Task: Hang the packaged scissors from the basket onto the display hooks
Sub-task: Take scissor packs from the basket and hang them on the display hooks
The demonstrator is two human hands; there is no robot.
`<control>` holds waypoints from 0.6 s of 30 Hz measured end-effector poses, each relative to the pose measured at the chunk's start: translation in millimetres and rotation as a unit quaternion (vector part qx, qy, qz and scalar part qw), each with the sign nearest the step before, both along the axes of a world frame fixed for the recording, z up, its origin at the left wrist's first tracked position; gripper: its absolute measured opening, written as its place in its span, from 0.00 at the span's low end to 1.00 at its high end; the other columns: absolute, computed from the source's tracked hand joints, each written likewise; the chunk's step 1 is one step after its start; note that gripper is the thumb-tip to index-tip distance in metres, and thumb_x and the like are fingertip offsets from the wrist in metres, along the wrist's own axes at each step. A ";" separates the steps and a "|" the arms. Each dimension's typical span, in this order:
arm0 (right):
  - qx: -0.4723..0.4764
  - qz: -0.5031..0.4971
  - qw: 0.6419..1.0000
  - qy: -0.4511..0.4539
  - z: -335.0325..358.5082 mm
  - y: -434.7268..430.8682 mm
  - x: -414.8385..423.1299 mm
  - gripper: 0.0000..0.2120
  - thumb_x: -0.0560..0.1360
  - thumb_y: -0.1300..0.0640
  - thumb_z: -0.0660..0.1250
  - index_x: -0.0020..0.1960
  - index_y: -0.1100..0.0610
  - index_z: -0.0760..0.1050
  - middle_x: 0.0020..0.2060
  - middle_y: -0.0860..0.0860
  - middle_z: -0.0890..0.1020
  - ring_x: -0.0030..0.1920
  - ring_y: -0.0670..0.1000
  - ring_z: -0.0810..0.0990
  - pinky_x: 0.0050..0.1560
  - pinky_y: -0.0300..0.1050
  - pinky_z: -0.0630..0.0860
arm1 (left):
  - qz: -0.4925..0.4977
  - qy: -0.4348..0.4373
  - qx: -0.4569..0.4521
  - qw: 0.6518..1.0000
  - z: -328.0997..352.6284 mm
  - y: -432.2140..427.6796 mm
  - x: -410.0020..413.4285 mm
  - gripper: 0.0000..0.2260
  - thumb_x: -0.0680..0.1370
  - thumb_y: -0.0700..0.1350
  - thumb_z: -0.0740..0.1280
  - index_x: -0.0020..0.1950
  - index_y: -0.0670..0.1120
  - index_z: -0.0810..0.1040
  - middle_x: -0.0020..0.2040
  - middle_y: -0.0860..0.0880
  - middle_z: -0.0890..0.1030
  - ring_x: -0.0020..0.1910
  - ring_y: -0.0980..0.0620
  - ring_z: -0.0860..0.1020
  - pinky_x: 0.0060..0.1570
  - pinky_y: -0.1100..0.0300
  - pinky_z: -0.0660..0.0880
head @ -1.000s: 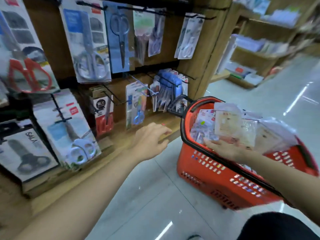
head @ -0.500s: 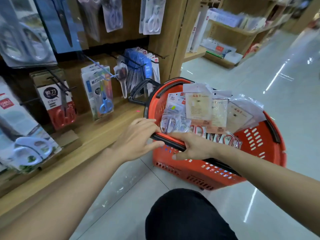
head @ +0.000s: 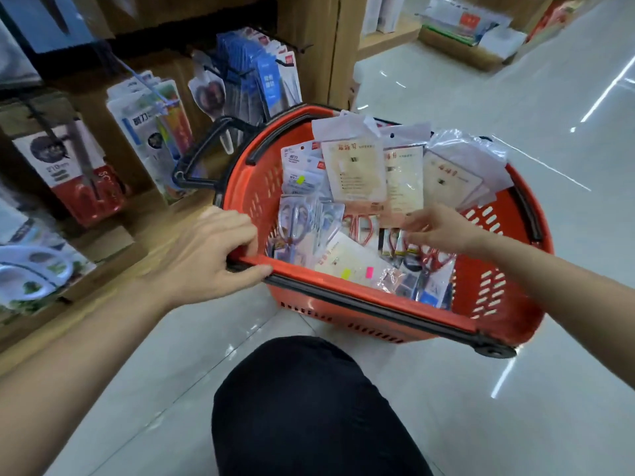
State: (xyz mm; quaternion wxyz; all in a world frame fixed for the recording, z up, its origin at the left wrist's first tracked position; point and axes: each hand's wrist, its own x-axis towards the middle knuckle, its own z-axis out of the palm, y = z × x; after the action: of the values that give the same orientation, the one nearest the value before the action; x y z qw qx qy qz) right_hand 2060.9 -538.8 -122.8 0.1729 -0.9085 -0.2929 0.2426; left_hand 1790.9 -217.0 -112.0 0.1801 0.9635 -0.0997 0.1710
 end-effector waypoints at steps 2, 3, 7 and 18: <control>-0.067 0.022 0.997 -0.034 -15.4 -3.0 9.0 0.10 0.77 0.55 0.74 0.57 0.54 0.83 0.54 0.52 0.86 0.50 0.52 0.83 0.54 0.47 0.79 | -0.024 0.038 0.042 0.998 3.1 9.2 5.5 0.19 0.78 0.68 0.63 0.46 0.53 0.78 0.42 0.57 0.76 0.42 0.53 0.75 0.46 0.52 0.67; -0.080 0.035 0.995 -0.049 -17.7 0.5 11.1 0.12 0.77 0.55 0.73 0.60 0.54 0.82 0.56 0.53 0.85 0.50 0.52 0.82 0.53 0.47 0.78 | -0.031 0.056 0.064 0.996 3.7 13.2 7.2 0.22 0.79 0.70 0.61 0.49 0.54 0.82 0.45 0.58 0.78 0.44 0.54 0.76 0.48 0.52 0.68; -0.138 0.066 0.984 -0.093 -11.4 18.6 25.4 0.28 0.75 0.53 0.75 0.73 0.55 0.73 0.65 0.55 0.78 0.61 0.56 0.79 0.62 0.50 0.76 | -0.022 0.070 0.075 0.994 -0.1 14.1 3.2 0.29 0.79 0.74 0.55 0.47 0.55 0.86 0.45 0.60 0.83 0.47 0.54 0.80 0.60 0.49 0.70; -0.197 0.084 0.972 -0.093 -7.7 33.5 38.5 0.37 0.65 0.47 0.84 0.68 0.59 0.74 0.60 0.56 0.82 0.56 0.57 0.80 0.54 0.47 0.76 | 0.054 0.180 0.116 0.975 22.1 9.7 -4.9 0.38 0.71 0.83 0.45 0.33 0.57 0.83 0.30 0.57 0.79 0.33 0.57 0.78 0.43 0.51 0.74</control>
State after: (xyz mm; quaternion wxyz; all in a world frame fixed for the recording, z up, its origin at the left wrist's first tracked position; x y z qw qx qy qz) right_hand 2099.4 -505.2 -130.5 -0.0592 -0.9154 -0.3296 0.2234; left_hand 1786.0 -207.3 -89.8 0.0723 0.9968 -0.0326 -0.0084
